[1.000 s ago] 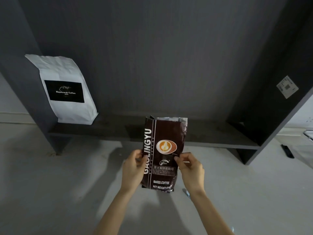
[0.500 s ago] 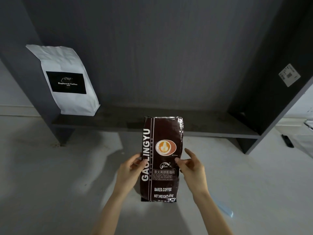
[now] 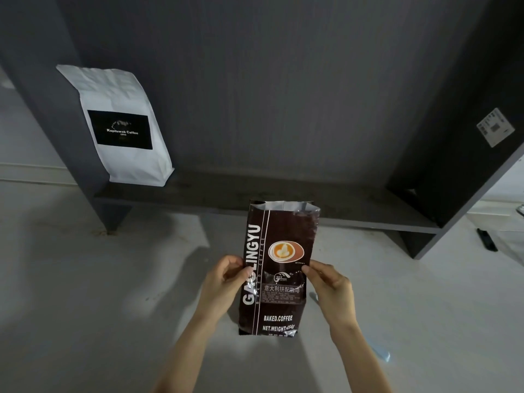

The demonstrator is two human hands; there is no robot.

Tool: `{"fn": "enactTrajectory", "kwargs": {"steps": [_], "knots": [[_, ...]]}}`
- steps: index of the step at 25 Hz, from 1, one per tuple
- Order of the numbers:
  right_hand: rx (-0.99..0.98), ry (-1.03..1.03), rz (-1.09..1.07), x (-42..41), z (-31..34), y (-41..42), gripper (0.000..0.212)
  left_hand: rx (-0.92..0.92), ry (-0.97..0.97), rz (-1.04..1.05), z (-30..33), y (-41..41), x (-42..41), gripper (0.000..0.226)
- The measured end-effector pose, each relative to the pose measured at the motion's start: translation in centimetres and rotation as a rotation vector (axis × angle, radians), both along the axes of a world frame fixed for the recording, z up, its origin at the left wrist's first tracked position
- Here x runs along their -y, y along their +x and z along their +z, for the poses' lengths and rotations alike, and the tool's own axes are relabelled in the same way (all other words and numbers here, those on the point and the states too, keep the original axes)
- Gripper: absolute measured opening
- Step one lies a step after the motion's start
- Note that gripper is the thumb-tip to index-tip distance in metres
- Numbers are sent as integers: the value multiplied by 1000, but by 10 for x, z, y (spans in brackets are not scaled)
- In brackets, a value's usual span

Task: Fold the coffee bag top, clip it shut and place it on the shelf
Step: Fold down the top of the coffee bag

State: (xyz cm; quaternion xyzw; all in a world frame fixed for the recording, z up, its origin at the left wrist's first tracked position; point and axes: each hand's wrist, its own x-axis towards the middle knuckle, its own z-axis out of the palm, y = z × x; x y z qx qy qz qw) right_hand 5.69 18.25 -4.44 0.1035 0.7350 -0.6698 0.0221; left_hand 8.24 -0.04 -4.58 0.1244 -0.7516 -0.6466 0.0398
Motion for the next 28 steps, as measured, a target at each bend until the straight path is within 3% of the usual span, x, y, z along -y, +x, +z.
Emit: {"fn": "enactTrajectory", "kwargs": {"steps": [5, 9, 15, 20, 28], "knots": [[-30, 69, 83, -2, 3, -1, 5, -31, 3, -5, 0, 2, 2, 13], [-199, -21, 77, -2, 23, -2, 18, -61, -3, -41, 6, 6, 1, 11], [-258, -29, 13, 0, 30, -1, 10, -192, 49, -53, 33, 2, 4, 16], [-284, -1, 51, -1, 31, 2, 45, -234, 69, -10, 35, 5, -4, 24], [-264, -54, 100, -6, 35, 9, 46, -219, 84, -31, 39, 6, -4, 24]]}}
